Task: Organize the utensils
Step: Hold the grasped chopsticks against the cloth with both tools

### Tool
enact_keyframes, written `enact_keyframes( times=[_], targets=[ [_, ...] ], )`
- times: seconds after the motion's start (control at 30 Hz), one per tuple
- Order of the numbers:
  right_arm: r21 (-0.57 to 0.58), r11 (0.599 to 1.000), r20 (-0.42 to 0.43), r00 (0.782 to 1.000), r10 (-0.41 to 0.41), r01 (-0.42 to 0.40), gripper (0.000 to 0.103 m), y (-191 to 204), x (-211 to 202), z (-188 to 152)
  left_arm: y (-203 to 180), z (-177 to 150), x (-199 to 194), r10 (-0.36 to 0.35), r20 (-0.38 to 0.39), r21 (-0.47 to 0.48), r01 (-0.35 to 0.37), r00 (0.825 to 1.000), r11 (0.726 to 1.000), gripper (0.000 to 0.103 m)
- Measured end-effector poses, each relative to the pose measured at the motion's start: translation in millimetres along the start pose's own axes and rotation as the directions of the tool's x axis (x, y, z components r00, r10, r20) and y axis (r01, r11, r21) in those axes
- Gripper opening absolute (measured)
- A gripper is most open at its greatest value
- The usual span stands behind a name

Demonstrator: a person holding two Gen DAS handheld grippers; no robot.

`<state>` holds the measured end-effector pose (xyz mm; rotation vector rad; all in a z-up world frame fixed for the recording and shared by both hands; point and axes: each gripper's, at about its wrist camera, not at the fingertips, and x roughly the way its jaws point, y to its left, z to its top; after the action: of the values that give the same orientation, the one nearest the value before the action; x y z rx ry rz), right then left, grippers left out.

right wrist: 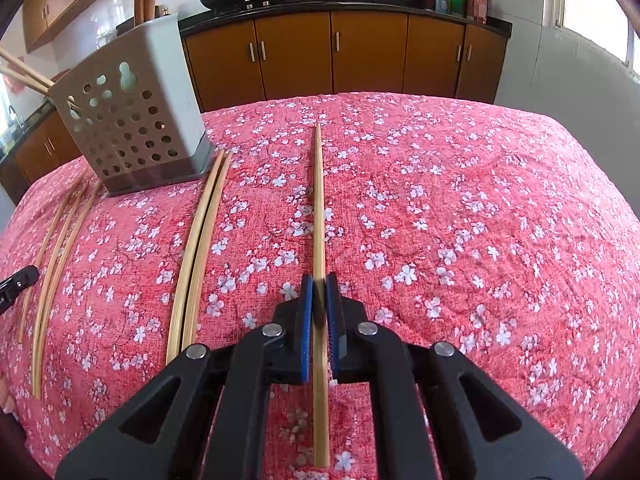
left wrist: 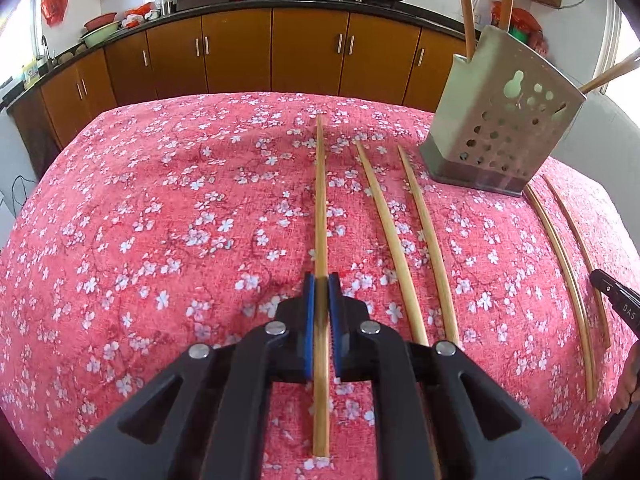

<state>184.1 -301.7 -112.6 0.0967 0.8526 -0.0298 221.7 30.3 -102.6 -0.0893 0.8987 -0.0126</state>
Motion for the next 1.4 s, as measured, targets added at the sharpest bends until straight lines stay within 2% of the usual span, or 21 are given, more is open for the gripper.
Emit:
enact_keyframes(
  times=[1.4],
  targets=[
    [0.009, 1.0, 0.0, 1.0, -0.01, 0.01, 0.008, 2.6, -3.2, -1.0, -1.4, -1.8, 0.1, 0.01, 0.01, -0.001, -0.01, 1.0, 1.0, 0.011]
  ],
)
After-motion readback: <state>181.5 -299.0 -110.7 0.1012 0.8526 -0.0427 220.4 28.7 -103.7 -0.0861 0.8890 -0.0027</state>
